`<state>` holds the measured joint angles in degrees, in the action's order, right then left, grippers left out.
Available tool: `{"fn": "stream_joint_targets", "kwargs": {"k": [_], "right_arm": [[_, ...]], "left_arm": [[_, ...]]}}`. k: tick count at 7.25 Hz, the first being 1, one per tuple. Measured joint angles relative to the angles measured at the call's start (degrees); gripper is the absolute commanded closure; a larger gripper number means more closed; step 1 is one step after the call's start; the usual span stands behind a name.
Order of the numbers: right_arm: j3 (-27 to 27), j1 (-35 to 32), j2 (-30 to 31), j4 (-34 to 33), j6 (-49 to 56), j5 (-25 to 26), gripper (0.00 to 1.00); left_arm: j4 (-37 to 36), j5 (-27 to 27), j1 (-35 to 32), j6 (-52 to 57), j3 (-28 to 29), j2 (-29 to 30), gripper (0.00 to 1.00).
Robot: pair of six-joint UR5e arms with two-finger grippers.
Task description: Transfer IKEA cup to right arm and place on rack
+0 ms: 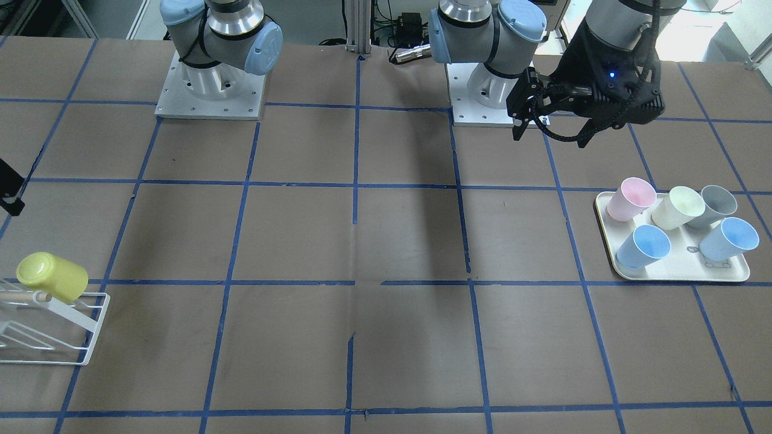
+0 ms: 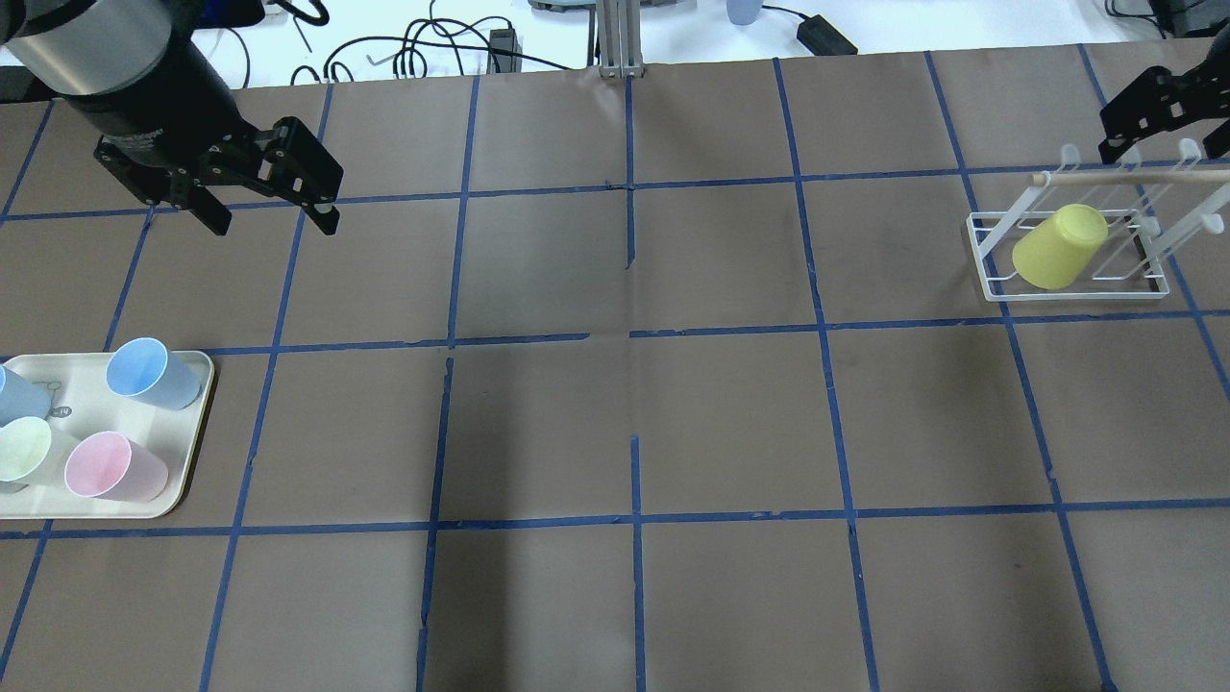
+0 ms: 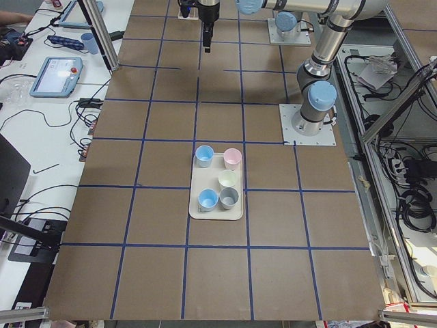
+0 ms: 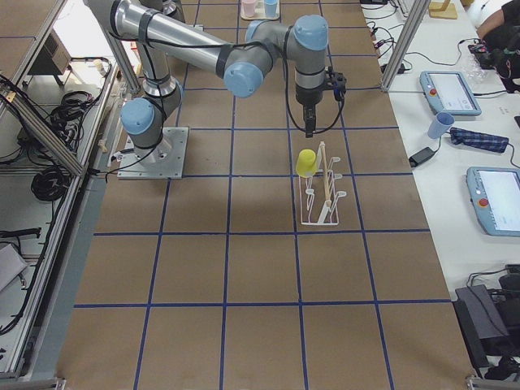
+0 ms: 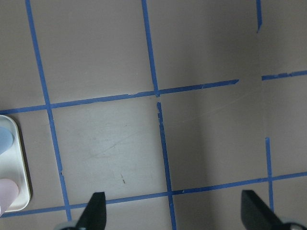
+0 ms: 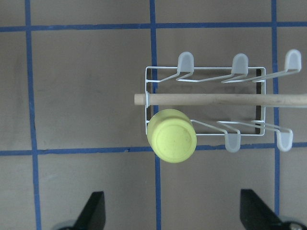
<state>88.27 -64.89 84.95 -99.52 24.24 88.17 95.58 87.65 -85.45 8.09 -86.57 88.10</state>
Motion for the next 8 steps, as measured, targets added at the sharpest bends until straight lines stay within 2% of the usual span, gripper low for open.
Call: {"fn": "stream_joint_targets", "kwargs": {"k": [2,4,8], "right_arm": [[-1.5,-0.2,4.3,8.6,-0.1,0.2,0.00],[-1.5,-1.2,6.5,12.7,-0.4,0.1,0.00],[-2.1,-16.8,6.0,12.0,-12.1,-0.1,0.00]], "left_arm": [[0.4,0.0,0.1,-2.3,0.2,0.2,0.00],[0.4,0.0,0.0,-2.5,0.0,0.1,0.00],[0.3,-0.1,-0.1,-2.3,-0.2,-0.1,0.00]]}}
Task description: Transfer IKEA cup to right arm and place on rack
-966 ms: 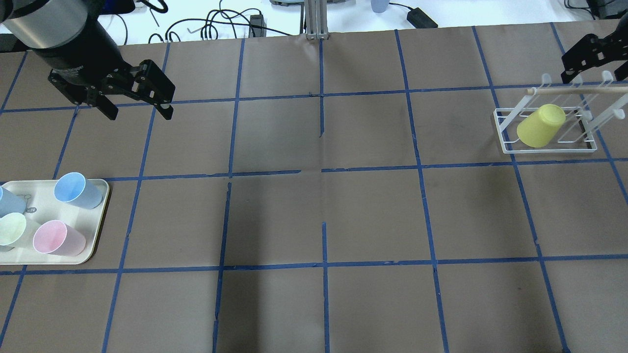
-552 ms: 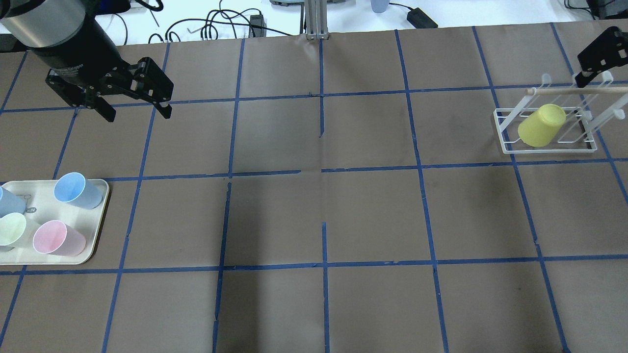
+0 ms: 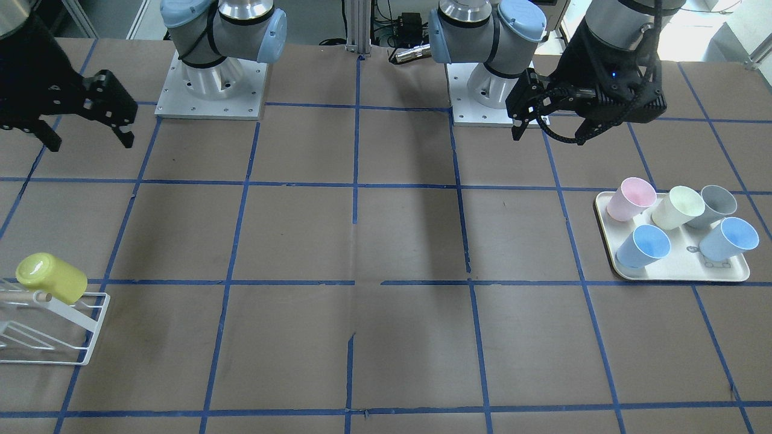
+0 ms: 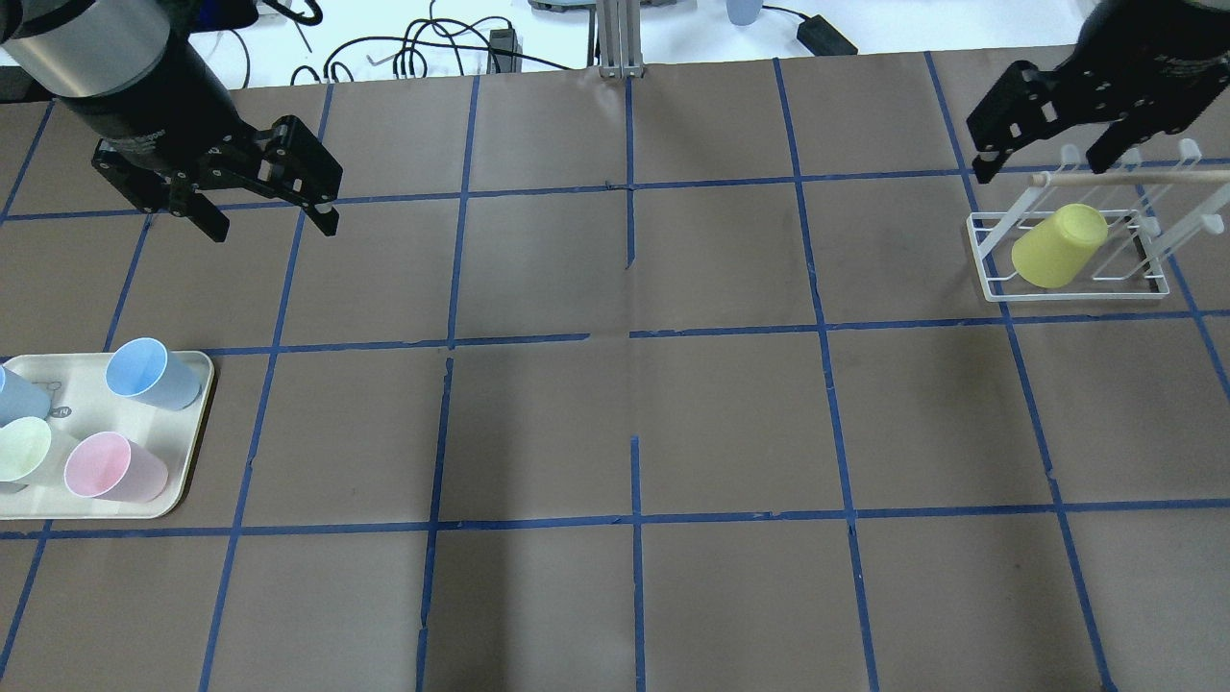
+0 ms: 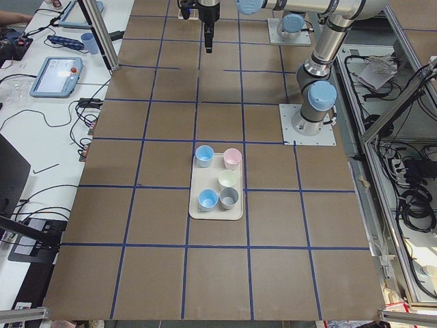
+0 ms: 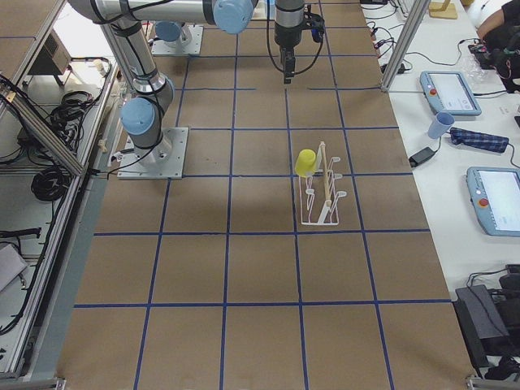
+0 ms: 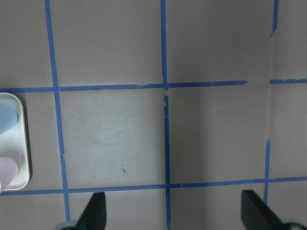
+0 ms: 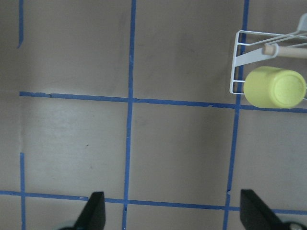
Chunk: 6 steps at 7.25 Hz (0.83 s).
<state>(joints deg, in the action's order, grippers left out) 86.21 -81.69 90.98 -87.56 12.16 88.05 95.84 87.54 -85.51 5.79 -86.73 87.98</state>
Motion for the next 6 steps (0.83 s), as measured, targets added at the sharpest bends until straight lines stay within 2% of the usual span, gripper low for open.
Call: {"fn": "stream_joint_targets", "kwargs": {"k": [3,6], "right_arm": [[-0.1,-7.2,-1.4,-2.5,-9.5,-0.2,0.00],[-0.6,-8.0,-2.3,-3.2,-11.7,-0.3,0.00]], "left_arm": [[-0.1,0.0,0.0,0.0,0.0,0.0,0.00],[-0.1,0.0,0.0,0.0,0.0,0.0,0.00]]}}
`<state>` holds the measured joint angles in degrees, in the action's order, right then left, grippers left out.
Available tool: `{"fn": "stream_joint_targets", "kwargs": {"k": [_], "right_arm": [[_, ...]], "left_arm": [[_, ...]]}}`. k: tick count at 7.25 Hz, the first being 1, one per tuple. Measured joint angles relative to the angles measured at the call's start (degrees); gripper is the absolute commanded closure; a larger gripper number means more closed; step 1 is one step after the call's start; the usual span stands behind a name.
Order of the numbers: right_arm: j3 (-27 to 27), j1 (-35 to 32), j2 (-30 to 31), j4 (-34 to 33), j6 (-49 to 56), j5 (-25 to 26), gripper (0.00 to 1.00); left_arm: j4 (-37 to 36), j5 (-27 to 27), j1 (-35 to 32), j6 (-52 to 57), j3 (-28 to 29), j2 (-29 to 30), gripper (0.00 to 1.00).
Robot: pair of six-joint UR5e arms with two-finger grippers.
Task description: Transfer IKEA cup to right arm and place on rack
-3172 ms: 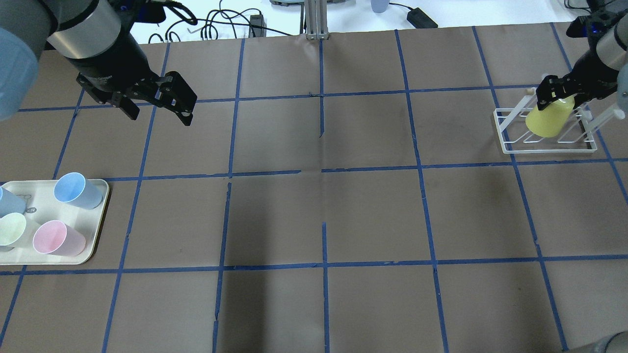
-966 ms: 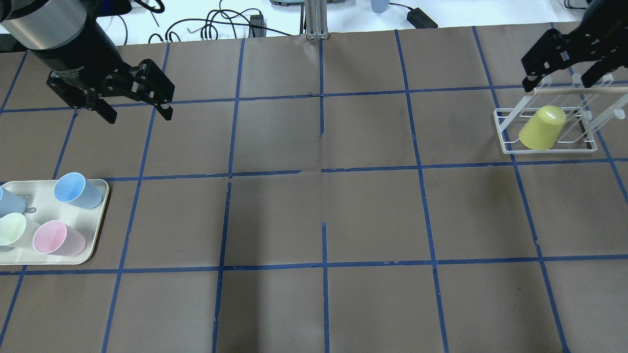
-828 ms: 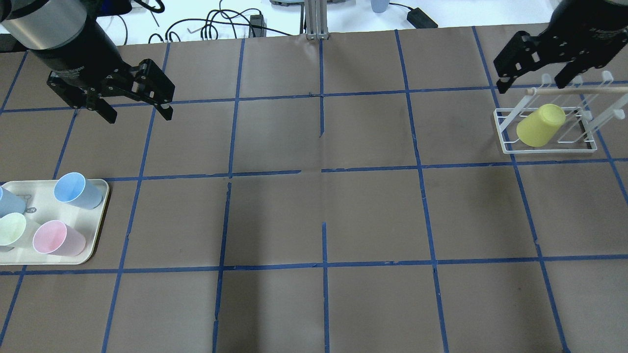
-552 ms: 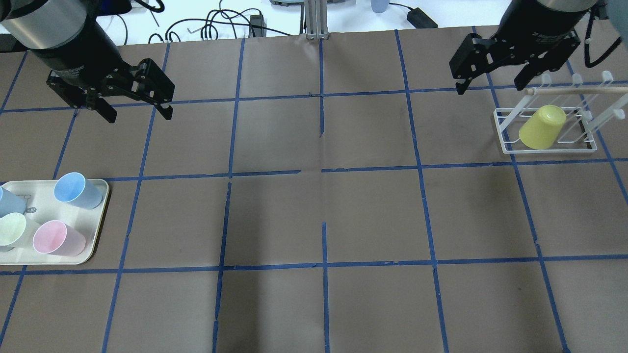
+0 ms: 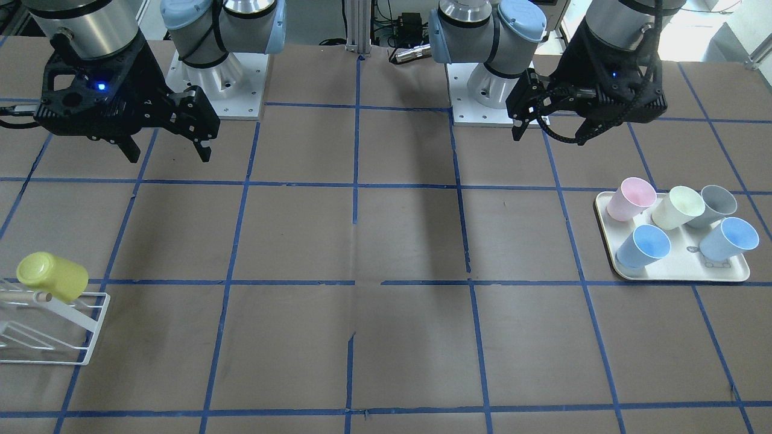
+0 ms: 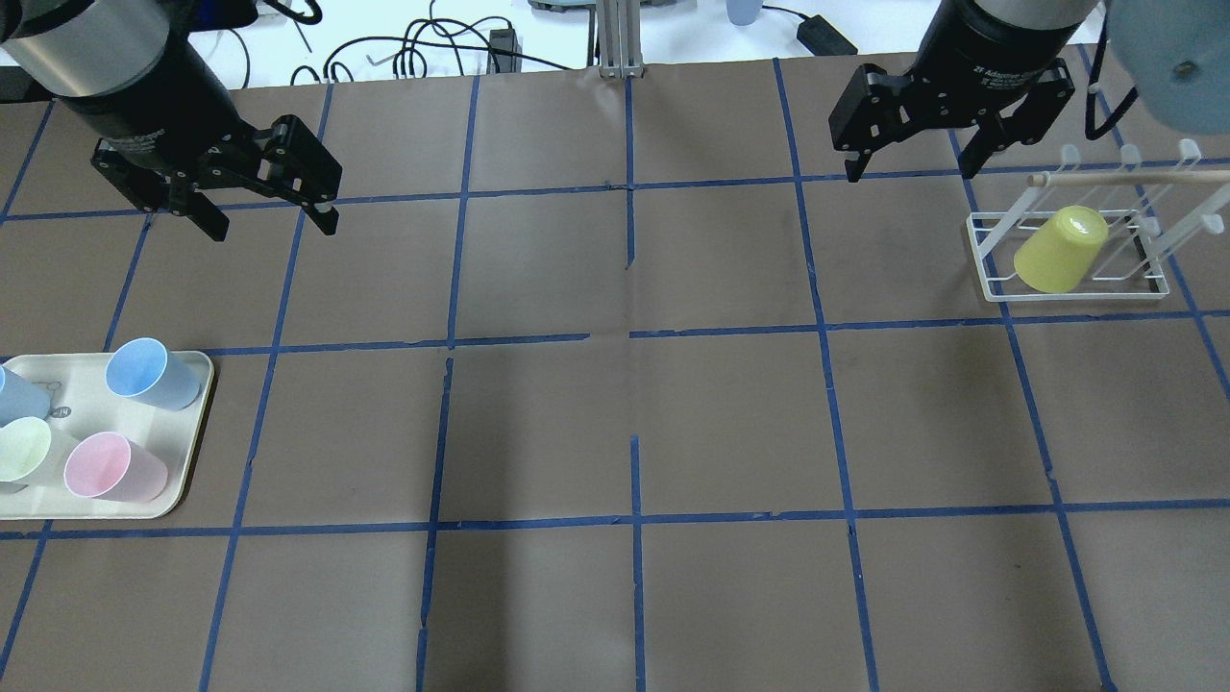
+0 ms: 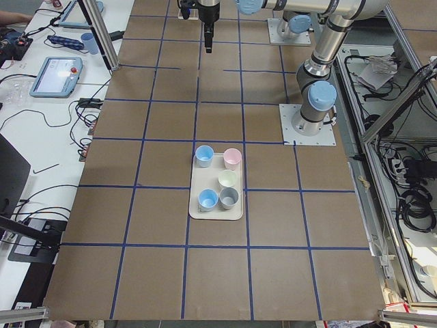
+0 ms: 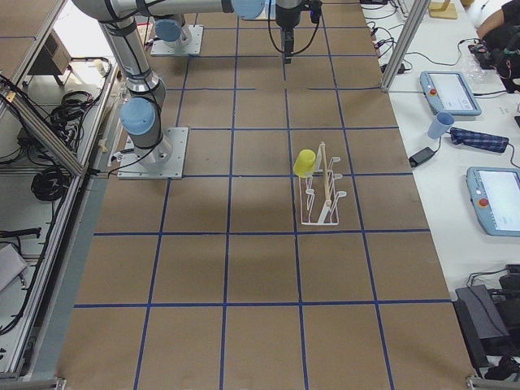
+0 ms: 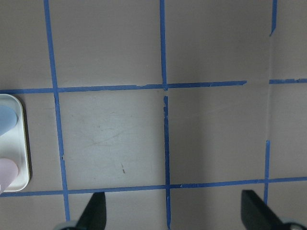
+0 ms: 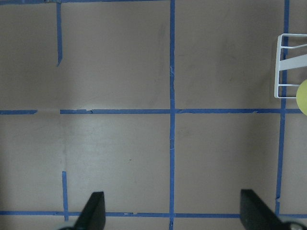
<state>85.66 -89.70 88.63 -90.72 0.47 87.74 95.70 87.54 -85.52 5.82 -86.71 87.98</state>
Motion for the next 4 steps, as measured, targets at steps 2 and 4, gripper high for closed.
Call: {"fn": "stream_joint_targets", "kwargs": {"k": [2,4], "right_arm": [[-0.1,0.0,-0.1,0.0,-0.1,0.1,0.00],[-0.2,0.0,-0.2,0.0,0.0,0.2,0.00]], "left_arm": [[-0.1,0.0,0.0,0.0,0.2,0.0,0.00],[-0.1,0.0,0.0,0.1,0.3,0.0,0.00]]}}
